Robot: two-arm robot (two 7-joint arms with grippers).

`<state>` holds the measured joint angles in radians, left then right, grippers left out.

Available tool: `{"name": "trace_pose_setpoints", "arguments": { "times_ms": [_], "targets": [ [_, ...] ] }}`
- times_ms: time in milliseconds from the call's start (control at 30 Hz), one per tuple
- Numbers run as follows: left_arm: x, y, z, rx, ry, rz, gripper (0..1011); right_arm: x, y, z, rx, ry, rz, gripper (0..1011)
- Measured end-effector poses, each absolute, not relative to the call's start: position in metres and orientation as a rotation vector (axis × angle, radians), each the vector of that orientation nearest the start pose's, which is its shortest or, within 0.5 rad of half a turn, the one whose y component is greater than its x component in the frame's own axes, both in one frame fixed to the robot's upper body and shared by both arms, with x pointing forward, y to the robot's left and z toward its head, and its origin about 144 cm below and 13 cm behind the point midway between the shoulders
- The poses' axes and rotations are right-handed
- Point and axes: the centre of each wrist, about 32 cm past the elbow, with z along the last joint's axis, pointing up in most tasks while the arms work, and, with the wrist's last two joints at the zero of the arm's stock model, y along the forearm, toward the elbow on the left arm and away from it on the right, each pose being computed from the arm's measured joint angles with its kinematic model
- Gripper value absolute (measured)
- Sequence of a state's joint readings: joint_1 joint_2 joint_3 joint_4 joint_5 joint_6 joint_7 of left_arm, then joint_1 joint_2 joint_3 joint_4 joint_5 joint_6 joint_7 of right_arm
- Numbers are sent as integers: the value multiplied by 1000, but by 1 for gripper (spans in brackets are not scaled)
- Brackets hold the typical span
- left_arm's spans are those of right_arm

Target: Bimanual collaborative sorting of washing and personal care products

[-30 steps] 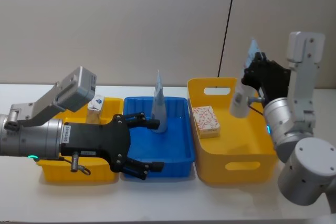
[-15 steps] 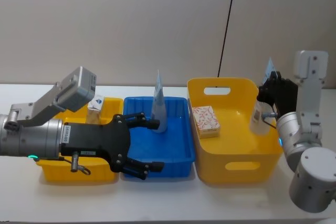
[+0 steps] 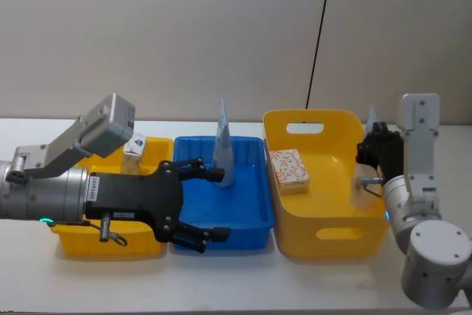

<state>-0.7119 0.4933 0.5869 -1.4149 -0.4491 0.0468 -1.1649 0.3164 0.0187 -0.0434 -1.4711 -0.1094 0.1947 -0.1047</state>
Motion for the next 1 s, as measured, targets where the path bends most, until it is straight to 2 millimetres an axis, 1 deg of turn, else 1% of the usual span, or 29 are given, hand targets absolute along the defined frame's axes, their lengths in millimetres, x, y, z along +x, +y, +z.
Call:
{"name": "trace_pose_setpoints", "arguments": {
  "times_ms": [33,67,100,133,167,200,233,333,400,467,500,533,667,700,733,800,867,967,1000],
  "targets": [
    [591,235,1320,192,-296,15,1001,544,-219,1225,-87,-133,-1658,34],
    [591,235,1320,192,-296,15,1001,545,-218,1223,-94,-135,-1653,78],
    [591,235,1320,192,-296,15,1001,545,-217,1222,-96,-135,-1652,78],
    [591,235,1320,192,-296,15,1001,545,-217,1221,-99,-136,-1650,116],
    [591,235,1320,192,-296,15,1001,546,-216,1220,-101,-137,-1648,127],
    [591,235,1320,192,-296,15,1001,546,-214,1219,-104,-139,-1644,170],
    [591,235,1320,192,-296,15,1001,546,-214,1218,-105,-139,-1643,180],
    [591,235,1320,192,-296,15,1001,547,-211,1216,-108,-140,-1638,306],
    [591,235,1320,192,-296,15,1001,548,-210,1215,-108,-141,-1635,342],
    [591,235,1320,192,-296,15,1001,548,-208,1214,-106,-142,-1633,428],
    [591,235,1320,192,-296,15,1001,548,-207,1214,-105,-142,-1632,451],
    [591,235,1320,192,-296,15,1001,549,-206,1214,-100,-142,-1631,469],
    [591,235,1320,192,-296,15,1001,550,-204,1215,-79,-137,-1622,632],
    [591,235,1320,192,-296,15,1001,550,-204,1215,-74,-135,-1620,632],
    [591,235,1320,192,-296,15,1001,550,-204,1215,-62,-128,-1613,694],
    [591,235,1320,192,-296,15,1001,550,-204,1216,-46,-123,-1602,727],
    [591,235,1320,192,-296,15,1001,549,-205,1219,-25,-115,-1586,812],
    [591,235,1320,192,-296,15,1001,549,-207,1222,6,-106,-1559,904],
    [591,235,1320,192,-296,15,1001,549,-208,1223,12,-104,-1551,904]
  ]
}}
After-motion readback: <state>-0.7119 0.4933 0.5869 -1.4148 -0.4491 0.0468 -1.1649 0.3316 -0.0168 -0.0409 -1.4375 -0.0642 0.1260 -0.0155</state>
